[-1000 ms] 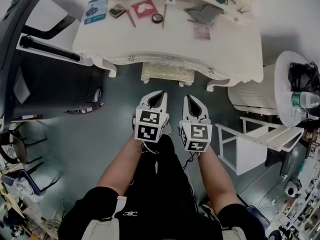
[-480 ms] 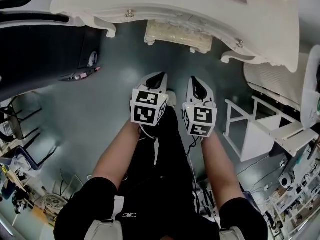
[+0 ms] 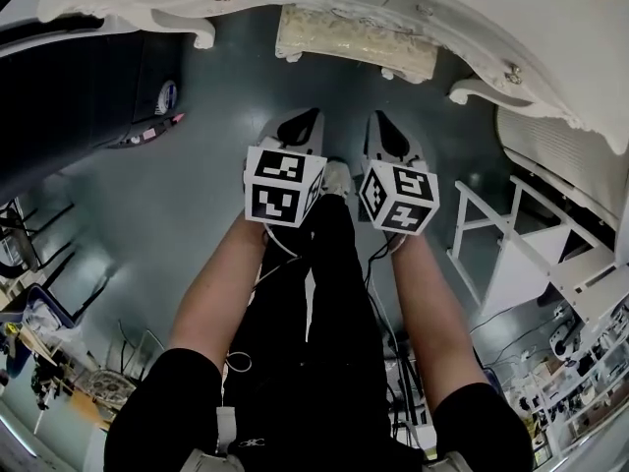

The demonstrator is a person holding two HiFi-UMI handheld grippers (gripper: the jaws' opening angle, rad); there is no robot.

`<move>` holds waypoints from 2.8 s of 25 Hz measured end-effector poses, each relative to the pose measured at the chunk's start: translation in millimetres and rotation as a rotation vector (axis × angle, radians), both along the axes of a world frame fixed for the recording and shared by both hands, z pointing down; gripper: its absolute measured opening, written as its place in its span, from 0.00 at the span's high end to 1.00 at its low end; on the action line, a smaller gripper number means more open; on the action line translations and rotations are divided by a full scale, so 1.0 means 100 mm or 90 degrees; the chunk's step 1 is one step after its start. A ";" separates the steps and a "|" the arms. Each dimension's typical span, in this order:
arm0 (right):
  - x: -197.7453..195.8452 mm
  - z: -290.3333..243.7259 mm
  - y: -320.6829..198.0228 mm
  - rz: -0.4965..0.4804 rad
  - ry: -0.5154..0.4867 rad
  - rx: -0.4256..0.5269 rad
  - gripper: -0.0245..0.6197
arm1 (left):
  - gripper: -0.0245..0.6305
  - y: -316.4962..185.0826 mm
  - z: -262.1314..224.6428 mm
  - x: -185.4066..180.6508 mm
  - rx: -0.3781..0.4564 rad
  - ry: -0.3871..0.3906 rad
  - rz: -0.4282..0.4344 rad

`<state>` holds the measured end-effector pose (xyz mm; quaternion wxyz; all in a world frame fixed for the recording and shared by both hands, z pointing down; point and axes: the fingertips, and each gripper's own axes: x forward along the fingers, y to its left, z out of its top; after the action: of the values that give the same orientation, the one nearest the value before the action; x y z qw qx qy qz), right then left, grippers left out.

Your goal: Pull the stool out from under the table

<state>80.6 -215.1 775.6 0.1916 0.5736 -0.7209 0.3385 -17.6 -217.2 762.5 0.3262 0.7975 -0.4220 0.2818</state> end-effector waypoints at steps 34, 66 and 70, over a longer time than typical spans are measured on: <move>0.28 1.61 -1.28 0.435 -0.669 -0.085 0.55 | 0.96 0.25 0.51 -0.35 -0.094 0.014 -0.063; 0.52 1.62 1.17 0.524 -0.655 -0.149 0.60 | 0.96 0.42 0.37 0.20 -0.105 0.015 0.037; 0.51 1.61 1.43 0.533 -0.650 -0.158 0.60 | 0.96 0.45 0.36 0.31 -0.105 0.013 0.058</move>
<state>131.3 -72.1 937.1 -0.2561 0.5466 -0.3937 0.6932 13.1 -172.4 798.5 0.3821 0.7890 -0.3575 0.3219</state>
